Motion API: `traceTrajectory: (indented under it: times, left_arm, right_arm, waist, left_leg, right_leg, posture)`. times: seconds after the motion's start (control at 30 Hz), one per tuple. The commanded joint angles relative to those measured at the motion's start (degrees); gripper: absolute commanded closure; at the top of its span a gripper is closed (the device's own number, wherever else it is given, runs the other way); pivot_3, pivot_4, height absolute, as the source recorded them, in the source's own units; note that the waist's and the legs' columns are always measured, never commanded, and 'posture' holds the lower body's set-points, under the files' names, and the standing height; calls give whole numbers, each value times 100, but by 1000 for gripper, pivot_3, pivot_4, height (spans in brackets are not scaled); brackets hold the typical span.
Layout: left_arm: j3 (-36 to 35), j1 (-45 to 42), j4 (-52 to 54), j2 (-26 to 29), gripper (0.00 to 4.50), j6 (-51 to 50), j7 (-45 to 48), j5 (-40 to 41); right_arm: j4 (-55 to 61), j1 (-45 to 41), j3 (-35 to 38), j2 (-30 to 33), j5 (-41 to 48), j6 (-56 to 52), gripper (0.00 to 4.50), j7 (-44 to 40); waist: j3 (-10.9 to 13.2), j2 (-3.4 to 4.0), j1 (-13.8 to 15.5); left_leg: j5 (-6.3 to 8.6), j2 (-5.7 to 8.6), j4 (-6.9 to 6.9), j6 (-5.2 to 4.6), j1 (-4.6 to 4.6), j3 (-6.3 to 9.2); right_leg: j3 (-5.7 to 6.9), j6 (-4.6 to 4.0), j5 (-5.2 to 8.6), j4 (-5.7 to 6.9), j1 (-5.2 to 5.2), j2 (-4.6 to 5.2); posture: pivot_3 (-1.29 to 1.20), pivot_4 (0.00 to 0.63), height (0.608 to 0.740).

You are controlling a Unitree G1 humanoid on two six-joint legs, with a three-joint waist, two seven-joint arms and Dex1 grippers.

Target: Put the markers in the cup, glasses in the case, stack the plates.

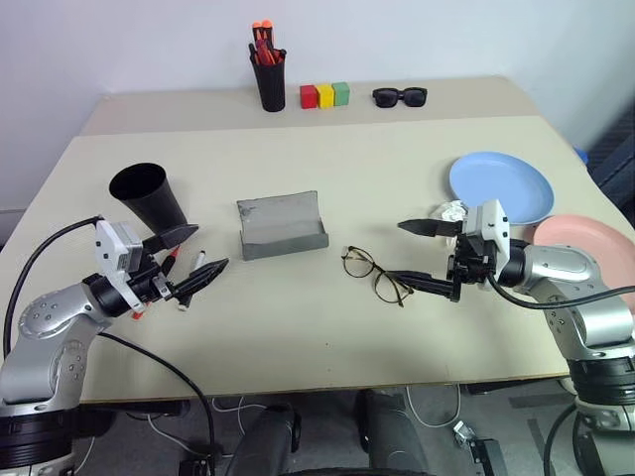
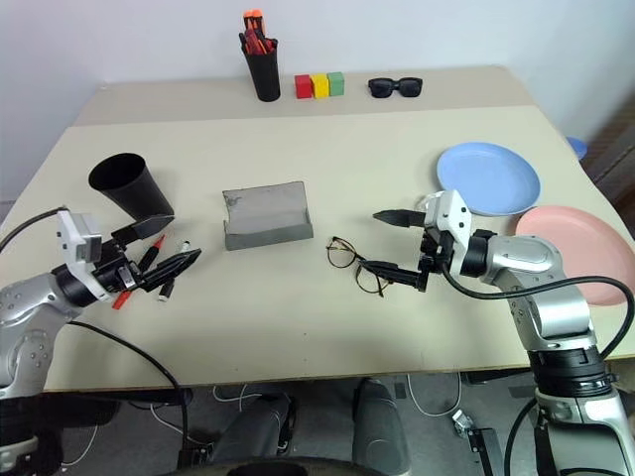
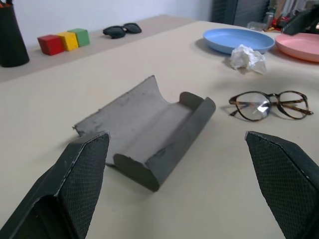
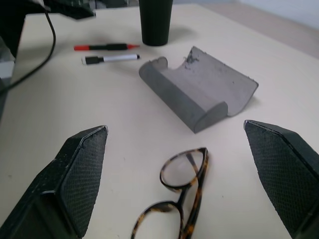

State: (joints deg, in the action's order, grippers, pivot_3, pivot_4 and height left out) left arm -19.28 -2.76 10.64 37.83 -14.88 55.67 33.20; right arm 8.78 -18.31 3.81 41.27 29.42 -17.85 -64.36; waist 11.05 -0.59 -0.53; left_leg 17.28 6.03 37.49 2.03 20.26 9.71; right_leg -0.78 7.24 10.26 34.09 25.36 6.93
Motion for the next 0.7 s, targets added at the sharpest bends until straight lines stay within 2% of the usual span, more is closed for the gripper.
traceTrajectory:
  times: [0.03, 0.23, 0.5, 0.6, 0.7]
  left_arm:
    - [-145, -17, 270, 125, 0, -99, -106, 112]
    - [-347, 37, 180, 310, 0, -356, -226, 120]
    - [-1232, 623, -332, 809, 0, -1170, -495, 230]
    - [-1160, 650, -710, 975, 0, -1329, -1028, -248]
    - [-994, 151, -1087, 965, 0, -1736, -1508, -331]
  right_arm:
    - [191, -43, 79, -3, -72, 79, 22, 148]
    - [237, -109, -12, -112, -216, 28, 22, 467]
    - [230, -398, -420, -651, -373, 140, 22, 698]
    - [260, -430, -548, -754, -469, 150, 22, 723]
    - [518, -362, -531, -775, -353, 12, 22, 790]
  waist:
    - [0, 0, 0]
    - [0, 0, -8]
    - [0, -1, -27]
    - [0, 0, -2]
    - [0, -4, 43]
  left_leg:
    - [0, 0, 0, 0, 0, 0]
    - [0, 0, -4, 0, -1, -1]
    - [0, -10, -20, 0, -9, -6]
    - [0, -10, -23, 0, -8, -6]
    - [-1, -8, -15, 1, -3, -2]
  right_leg:
    - [0, 0, 0, 0, 0, 0]
    - [0, 0, 0, 0, 2, 0]
    - [-2, 0, 0, -1, 5, -7]
    - [-2, -1, 1, -1, 8, -8]
    - [-2, -1, 0, 0, 6, -8]
  posture:
    - [0, 150, 740]
    - [0, 150, 740]
    - [0, 150, 740]
    - [0, 150, 740]
    - [0, 150, 740]
